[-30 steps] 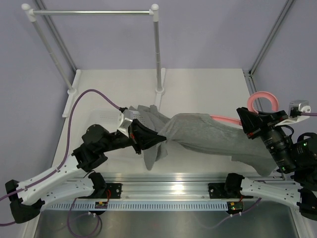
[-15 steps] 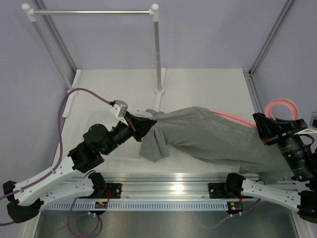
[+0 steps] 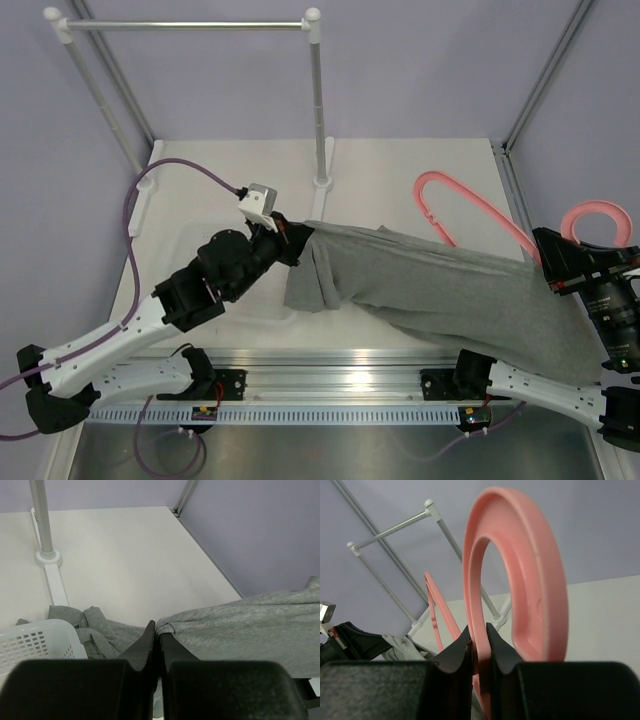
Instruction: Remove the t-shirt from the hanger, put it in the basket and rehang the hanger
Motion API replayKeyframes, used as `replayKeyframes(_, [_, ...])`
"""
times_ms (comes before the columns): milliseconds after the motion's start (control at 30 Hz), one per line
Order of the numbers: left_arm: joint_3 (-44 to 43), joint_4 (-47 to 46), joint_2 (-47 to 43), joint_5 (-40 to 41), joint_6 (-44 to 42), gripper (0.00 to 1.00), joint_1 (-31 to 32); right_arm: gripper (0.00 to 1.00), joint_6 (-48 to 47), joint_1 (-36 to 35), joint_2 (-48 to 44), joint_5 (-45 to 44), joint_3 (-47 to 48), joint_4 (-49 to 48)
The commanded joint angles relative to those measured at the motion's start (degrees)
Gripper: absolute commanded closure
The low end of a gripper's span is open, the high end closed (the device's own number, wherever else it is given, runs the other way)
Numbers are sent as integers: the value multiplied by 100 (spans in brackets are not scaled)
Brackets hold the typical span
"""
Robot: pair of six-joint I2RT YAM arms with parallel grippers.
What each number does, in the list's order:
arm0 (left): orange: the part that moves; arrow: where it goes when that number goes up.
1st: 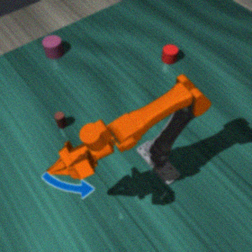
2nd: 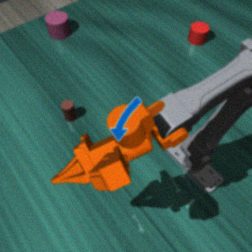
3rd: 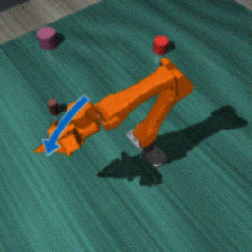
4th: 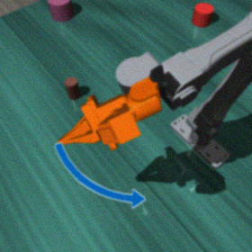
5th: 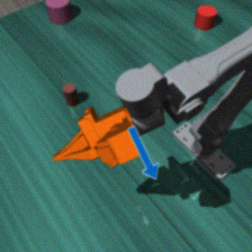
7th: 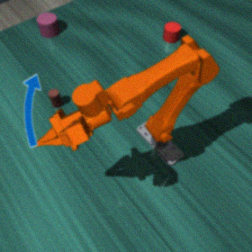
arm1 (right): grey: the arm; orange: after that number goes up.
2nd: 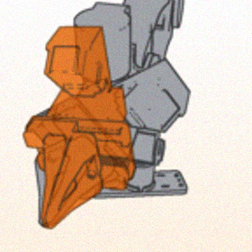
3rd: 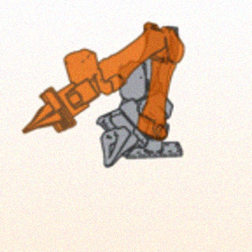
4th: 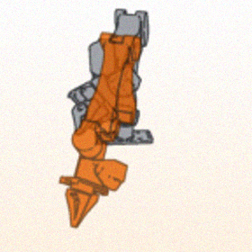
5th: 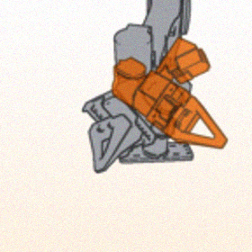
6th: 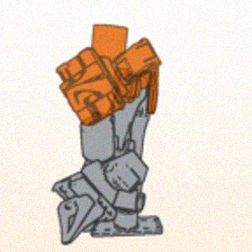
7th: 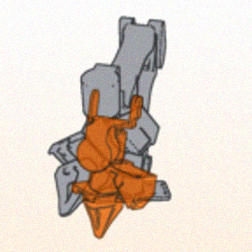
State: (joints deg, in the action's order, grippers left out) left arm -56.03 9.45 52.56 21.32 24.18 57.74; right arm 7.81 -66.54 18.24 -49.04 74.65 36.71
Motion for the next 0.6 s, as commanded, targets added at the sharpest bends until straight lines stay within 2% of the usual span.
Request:
replayKeyframes(0, [-268, 110, -61, 1015, -212, 100, -122, 100, -271, 1, -198, -581, 94, -330])
replayKeyframes(133, [-557, 65, 342, 751, -317, 100, -131, 100, -561, 1, -180, -467, -318, -1172])
replayKeyframes(300, [-691, -284, 844, 164, -204, 100, -140, 100, -1264, 1, 169, -738, -1215, -4260])
replayKeyframes(400, [-314, -741, 756, -66, -177, 100, -140, 100, -1791, 10, 687, -591, -1322, -5259])
replayKeyframes(567, [-145, -884, 861, -304, -204, 100, -140, 100, -2835, 10, 1628, -37, -1199, -7158])
